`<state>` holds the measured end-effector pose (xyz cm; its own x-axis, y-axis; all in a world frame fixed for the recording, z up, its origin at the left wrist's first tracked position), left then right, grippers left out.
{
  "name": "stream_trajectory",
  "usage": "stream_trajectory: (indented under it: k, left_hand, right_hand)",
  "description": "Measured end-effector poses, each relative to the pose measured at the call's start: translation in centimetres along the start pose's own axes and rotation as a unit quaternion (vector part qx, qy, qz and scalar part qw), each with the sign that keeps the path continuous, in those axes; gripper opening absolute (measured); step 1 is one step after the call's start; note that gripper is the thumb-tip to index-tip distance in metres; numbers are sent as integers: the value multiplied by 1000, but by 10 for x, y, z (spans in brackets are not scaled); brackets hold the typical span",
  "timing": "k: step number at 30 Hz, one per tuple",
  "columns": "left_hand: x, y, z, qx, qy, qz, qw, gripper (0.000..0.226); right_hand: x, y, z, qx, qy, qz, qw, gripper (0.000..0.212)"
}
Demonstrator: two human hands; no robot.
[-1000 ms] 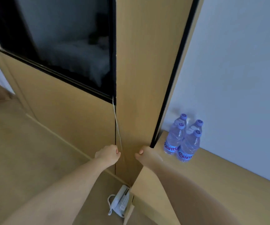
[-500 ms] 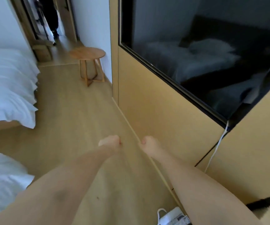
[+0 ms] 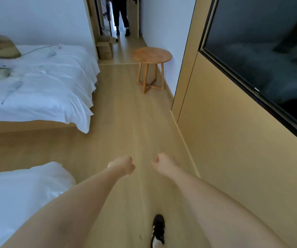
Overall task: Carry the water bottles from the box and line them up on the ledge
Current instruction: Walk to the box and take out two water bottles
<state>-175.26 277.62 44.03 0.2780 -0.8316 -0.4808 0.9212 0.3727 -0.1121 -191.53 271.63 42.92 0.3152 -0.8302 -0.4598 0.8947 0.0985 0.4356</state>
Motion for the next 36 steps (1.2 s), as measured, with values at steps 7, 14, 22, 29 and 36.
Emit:
stream_trajectory:
  k: [7, 14, 22, 29, 36]
  left_hand:
    - [129, 36, 61, -55, 0, 59, 997, 32]
    - [241, 49, 155, -90, -40, 96, 990, 31]
    - [387, 81, 230, -89, -42, 98, 990, 30]
    - [557, 116, 324, -81, -44, 79, 993, 28]
    - [694, 128, 431, -60, -48, 55, 996, 23]
  right_hand:
    - [153, 58, 47, -61, 32, 45, 997, 37]
    - [283, 132, 118, -78, 40, 94, 992, 31]
    - [429, 195, 160, -79, 53, 107, 990, 35]
    - [587, 279, 213, -104, 42, 93, 989, 36]
    - [714, 338, 290, -93, 8, 63, 994, 36]
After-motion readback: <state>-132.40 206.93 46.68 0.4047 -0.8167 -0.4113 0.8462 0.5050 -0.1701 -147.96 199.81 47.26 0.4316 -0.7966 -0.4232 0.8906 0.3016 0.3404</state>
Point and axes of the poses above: each hand's wrist, its own x-axis towards the middle knuckle, its own z-axis out of the back of the hand, y = z × x, the point moved 3 cm from there along x, towards the middle knuckle, and after that the axes turned 3 degrees about x, right-handed, at the moved point
